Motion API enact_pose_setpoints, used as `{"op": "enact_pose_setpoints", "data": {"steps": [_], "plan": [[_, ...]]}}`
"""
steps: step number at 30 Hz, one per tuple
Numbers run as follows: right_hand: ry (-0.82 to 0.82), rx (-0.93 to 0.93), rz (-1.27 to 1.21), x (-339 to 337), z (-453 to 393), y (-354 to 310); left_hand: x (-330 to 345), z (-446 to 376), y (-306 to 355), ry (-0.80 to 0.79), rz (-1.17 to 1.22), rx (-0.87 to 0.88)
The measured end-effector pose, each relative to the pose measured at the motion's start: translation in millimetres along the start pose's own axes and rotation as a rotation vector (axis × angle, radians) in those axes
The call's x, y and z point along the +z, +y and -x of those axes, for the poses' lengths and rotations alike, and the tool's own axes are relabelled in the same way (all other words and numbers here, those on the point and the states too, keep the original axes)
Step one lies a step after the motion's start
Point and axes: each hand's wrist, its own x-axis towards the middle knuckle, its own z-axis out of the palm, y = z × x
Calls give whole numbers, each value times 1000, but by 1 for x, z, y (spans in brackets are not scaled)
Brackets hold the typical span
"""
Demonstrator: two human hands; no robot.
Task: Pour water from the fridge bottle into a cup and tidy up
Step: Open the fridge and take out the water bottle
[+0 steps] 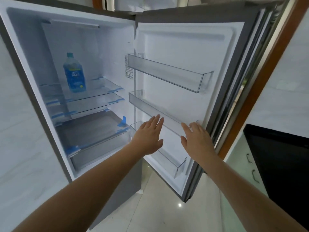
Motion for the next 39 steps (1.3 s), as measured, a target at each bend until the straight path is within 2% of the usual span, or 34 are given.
{"op": "enact_pose_setpoints", "data": {"steps": [8,19,30,33,39], "plan": [[6,63,157,19,-16,34,20,-81,21,-37,-37,46],[-44,138,55,39,-66,88,37,-154,30,-67,-49,74],[-104,122,-24,49,-95,132,40,-191,49,-127,-37,55],[-148,92,-10,47,-101,142,31,-196,44,-174,-54,63],[-171,81,-8,42,-107,144,16,-179,17,-157,-109,13]]}}
